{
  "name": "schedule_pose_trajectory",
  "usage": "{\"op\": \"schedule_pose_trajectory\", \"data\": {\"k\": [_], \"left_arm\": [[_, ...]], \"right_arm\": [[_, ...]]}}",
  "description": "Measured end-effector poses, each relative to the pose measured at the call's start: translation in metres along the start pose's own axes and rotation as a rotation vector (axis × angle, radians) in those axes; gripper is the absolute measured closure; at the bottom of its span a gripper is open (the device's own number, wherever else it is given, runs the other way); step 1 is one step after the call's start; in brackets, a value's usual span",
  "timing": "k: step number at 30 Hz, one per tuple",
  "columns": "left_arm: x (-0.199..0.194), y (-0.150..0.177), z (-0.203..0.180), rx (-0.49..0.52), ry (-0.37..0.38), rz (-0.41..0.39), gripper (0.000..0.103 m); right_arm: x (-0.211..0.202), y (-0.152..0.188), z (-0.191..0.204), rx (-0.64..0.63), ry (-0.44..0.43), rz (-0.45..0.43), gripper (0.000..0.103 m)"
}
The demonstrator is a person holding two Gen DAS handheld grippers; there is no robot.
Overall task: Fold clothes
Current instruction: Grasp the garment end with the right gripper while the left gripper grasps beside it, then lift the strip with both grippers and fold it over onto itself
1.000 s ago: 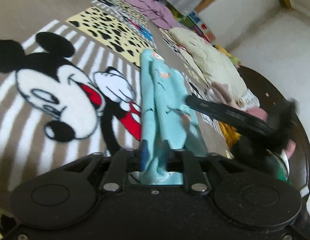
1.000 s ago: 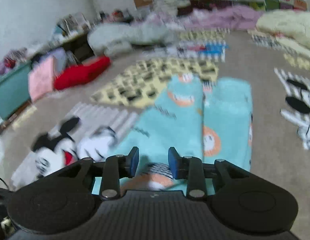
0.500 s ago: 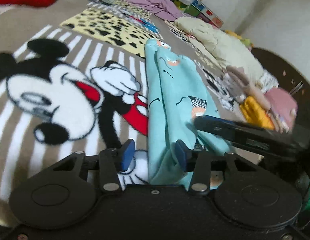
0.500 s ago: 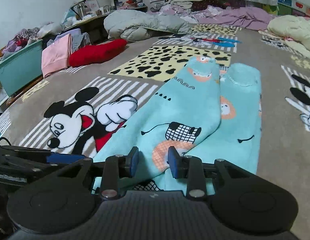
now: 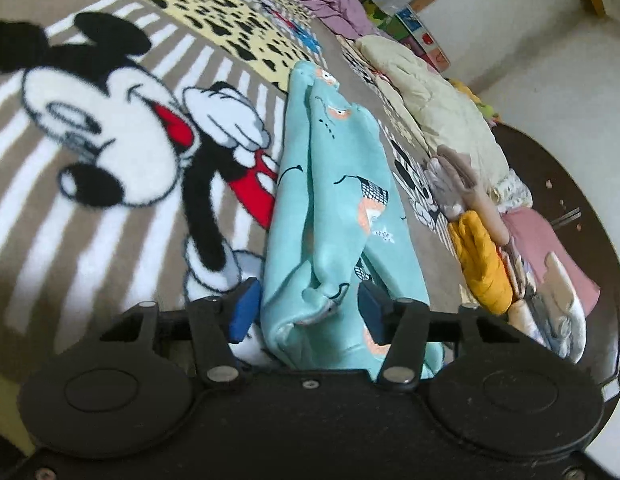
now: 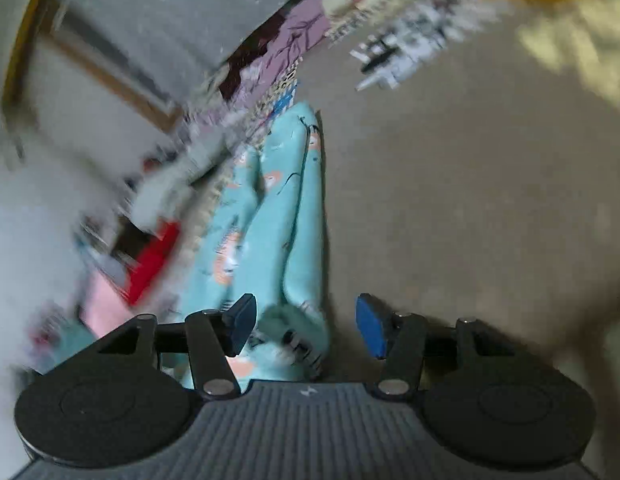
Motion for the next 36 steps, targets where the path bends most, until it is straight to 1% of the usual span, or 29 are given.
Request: {"op": "schedule_pose_trajectory", "data": {"k": [3, 5, 6, 8, 9, 10, 11, 12, 13, 17, 20, 21, 23, 24, 27, 28, 29, 30, 31, 32, 33, 35, 36], "left_arm": [[-0.001, 0.002, 0.002, -0.049, 0.013, 0.004, 0.054], [-0.002, 0.003, 0.003, -0.077, 0.019, 0.008, 0.054], [-0.001, 0.004, 0.002, -0.081, 0.017, 0.011, 0.054], [0.001, 0.004, 0.001, -0.098, 0.014, 0.015, 0.054], [0.002, 0.004, 0.001, -0.109, 0.012, 0.016, 0.059], [0.003, 0.004, 0.003, -0.122, 0.001, 0.020, 0.075], [0.005, 0.005, 0.004, -0.135, -0.008, 0.022, 0.077], [0.005, 0.007, 0.007, -0.155, -0.013, 0.019, 0.084], [0.004, 0.008, 0.008, -0.166, -0.018, 0.013, 0.088], [-0.008, 0.017, 0.004, -0.192, -0.011, 0.011, 0.090], [-0.024, 0.032, 0.001, -0.192, 0.000, 0.030, 0.090], [-0.029, 0.037, 0.000, -0.192, 0.004, 0.037, 0.090], [-0.037, 0.047, 0.003, -0.188, -0.002, 0.051, 0.089], [-0.040, 0.051, 0.005, -0.182, -0.010, 0.058, 0.087], [-0.045, 0.053, 0.008, -0.100, -0.028, 0.068, 0.073], [-0.052, 0.051, 0.002, -0.018, -0.039, 0.038, 0.065], [-0.060, 0.049, -0.004, 0.064, -0.049, 0.009, 0.059], [-0.067, 0.048, -0.010, 0.145, -0.059, -0.021, 0.055], [-0.075, 0.046, -0.016, 0.230, -0.072, -0.049, 0.054], [-0.080, 0.048, -0.022, 0.343, -0.094, -0.068, 0.054], [-0.084, 0.053, -0.029, 0.482, -0.118, -0.089, 0.053], [-0.087, 0.070, -0.037, 0.754, -0.193, -0.139, 0.050], [-0.088, 0.080, -0.039, 0.891, -0.236, -0.162, 0.048]], "right_arm": [[0.006, 0.006, 0.000, 0.055, -0.044, 0.019, 0.046], [0.010, 0.008, -0.003, 0.134, -0.094, 0.008, 0.043], [0.012, 0.009, -0.005, 0.163, -0.112, 0.004, 0.043], [0.017, 0.008, -0.004, 0.165, -0.104, 0.009, 0.044], [0.020, 0.007, -0.003, 0.165, -0.098, 0.013, 0.044], [0.024, 0.007, -0.002, 0.163, -0.090, 0.017, 0.045], [0.026, 0.006, -0.001, 0.159, -0.076, 0.019, 0.056], [0.029, 0.007, -0.001, 0.159, -0.059, 0.018, 0.062], [0.031, 0.008, -0.002, 0.161, -0.047, 0.013, 0.066], [0.026, 0.014, 0.001, 0.147, -0.038, -0.014, 0.077], [0.013, 0.015, 0.007, 0.148, -0.061, -0.016, 0.078], [0.006, 0.016, 0.010, 0.129, -0.062, -0.010, 0.078], [-0.005, 0.019, 0.016, 0.100, -0.066, 0.016, 0.078], [-0.010, 0.021, 0.017, 0.094, -0.070, 0.031, 0.078], [-0.020, 0.027, 0.016, 0.033, -0.042, 0.084, 0.076], [-0.023, 0.028, 0.016, 0.008, -0.033, 0.097, 0.075], [-0.027, 0.026, 0.019, -0.020, -0.030, 0.095, 0.072], [-0.031, 0.025, 0.024, -0.051, -0.028, 0.089, 0.070], [-0.037, 0.024, 0.031, -0.104, -0.024, 0.083, 0.069], [-0.043, 0.024, 0.041, -0.182, -0.019, 0.078, 0.067], [-0.049, 0.025, 0.051, -0.279, -0.007, 0.075, 0.065], [-0.057, 0.031, 0.075, -0.569, 0.048, 0.080, 0.061], [-0.061, 0.038, 0.085, -0.725, 0.075, 0.081, 0.056]]}}
Point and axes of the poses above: each gripper's, at about its wrist camera, not at the fingertips, and x roughly the way its jaws point, z to its left, y to its underside, the point moved 5 cm from there along x, roughly the way its jaws point, and after that the axes turned 6 degrees about -y, right-handed, at the moved point
